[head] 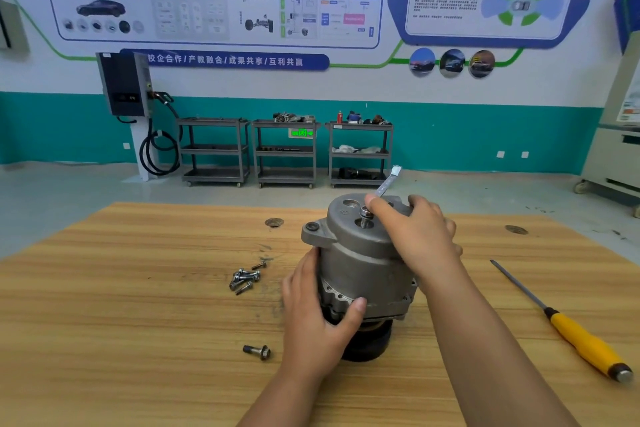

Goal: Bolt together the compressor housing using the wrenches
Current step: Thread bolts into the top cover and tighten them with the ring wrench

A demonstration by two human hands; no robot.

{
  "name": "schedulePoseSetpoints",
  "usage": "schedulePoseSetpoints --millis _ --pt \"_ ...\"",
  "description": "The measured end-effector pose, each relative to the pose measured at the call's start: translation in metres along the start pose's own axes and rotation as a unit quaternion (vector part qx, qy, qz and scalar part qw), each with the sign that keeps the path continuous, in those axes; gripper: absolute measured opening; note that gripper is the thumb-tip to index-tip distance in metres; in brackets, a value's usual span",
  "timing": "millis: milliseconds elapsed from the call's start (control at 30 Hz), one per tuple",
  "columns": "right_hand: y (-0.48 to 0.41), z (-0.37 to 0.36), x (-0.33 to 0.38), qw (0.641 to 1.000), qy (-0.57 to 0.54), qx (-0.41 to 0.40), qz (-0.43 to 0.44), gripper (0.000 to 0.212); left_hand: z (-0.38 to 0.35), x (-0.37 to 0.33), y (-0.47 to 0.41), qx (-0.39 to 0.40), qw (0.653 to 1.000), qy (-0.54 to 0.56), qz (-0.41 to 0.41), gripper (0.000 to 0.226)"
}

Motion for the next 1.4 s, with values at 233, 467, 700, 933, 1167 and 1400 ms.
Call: schedulePoseSetpoints --millis 233,467,700,933,1167,1400 --pt "-0.009 0.009 0.020 0.994 -0.002 0.046 0.098 0.080 0.000 0.002 0.000 -0.002 1.000 0.006 0.000 0.074" --pt "-0.013 0.013 0.012 0.990 -0.046 0.017 0.132 0.016 -0.001 0.003 0.000 -0.004 1.000 0.015 0.002 0.073" --pt "0.007 0.029 -0.007 0.974 -0.175 -0.058 0.129 0.017 -0.002 0.004 0.000 -0.004 1.000 0.017 0.002 0.073" --pt "0.043 0.051 -0.022 0.916 -0.267 -0.205 0.218 0.026 -0.001 0.004 0.000 0.001 1.000 0.026 0.006 0.072" --pt "0.094 0.051 -0.034 0.769 -0.472 -0.274 0.333 0.026 -0.001 0.003 0.000 0.003 1.000 0.019 0.005 0.072" --pt "0.119 0.020 0.000 0.781 -0.386 -0.110 0.479 0.031 -0.003 0.007 0.000 -0.004 1.000 0.016 0.008 0.075"
Point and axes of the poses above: each hand's wrist, its own y-axis away from the middle knuckle, its own z-axis out of the back of the hand, x = y × z, the point moved 7 cm from there along -y, towards the middle knuckle, and after that the axes turned 9 degrees about -y, right-handed, at the moved point
